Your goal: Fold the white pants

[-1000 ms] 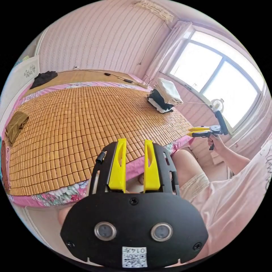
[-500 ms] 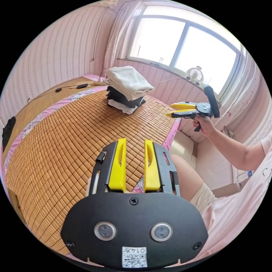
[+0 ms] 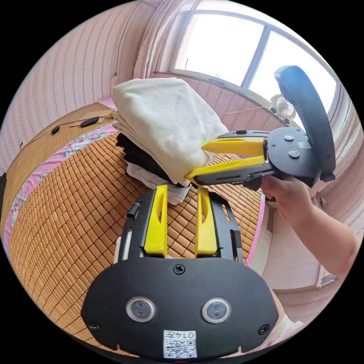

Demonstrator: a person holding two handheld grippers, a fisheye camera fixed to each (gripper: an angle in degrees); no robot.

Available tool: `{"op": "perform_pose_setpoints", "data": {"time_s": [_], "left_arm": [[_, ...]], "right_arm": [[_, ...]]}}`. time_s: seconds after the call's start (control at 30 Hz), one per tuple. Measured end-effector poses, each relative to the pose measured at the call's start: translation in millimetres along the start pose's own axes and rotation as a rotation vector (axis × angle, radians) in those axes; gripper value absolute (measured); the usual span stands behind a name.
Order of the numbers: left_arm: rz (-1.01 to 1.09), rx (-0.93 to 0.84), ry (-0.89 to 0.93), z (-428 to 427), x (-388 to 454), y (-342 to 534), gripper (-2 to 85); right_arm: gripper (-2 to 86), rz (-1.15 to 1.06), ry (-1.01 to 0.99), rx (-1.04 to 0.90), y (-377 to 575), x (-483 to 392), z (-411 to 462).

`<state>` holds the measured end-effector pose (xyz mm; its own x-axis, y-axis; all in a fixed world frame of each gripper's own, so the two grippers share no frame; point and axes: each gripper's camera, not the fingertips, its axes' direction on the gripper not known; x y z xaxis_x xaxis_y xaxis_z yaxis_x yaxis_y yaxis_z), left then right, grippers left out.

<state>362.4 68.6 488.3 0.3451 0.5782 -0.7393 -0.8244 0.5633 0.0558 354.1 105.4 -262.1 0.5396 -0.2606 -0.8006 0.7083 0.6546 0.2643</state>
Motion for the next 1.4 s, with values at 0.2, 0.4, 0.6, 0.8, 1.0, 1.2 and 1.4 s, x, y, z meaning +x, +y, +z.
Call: {"op": "perform_pose_setpoints", "data": {"time_s": [0.2,0.4,0.6,0.8,1.0,1.2,1.4], "left_arm": [[-0.02,-0.053,0.068,35,-1,-39,11.1],[-0.033,-0.114,0.07,17,7,-62,6.5],[-0.02,0.131,0.034,-106,-1,-53,4.9],[-0.166,0.416,-0.026,-293,-63,22,4.6],[-0.369,0.649,-0.225,-495,-114,149,4.3],[-0.323,0.758,-0.418,-651,-100,198,4.4],[-0.102,0.654,-0.342,-653,-68,188,5.0]], "right_arm": [[6.9,0.072,0.026,0.106,19,48,-36],[5.2,0.124,-0.024,0.293,40,102,-112],[2.9,0.063,-0.005,0.491,46,108,-208],[0.5,-0.079,-0.132,0.676,26,47,-297],[-0.2,-0.203,-0.307,0.772,-8,-68,-338],[-0.1,-0.123,-0.702,0.815,-4,-142,-316],[1.1,-0.067,-0.83,0.544,54,-188,-202]]}}
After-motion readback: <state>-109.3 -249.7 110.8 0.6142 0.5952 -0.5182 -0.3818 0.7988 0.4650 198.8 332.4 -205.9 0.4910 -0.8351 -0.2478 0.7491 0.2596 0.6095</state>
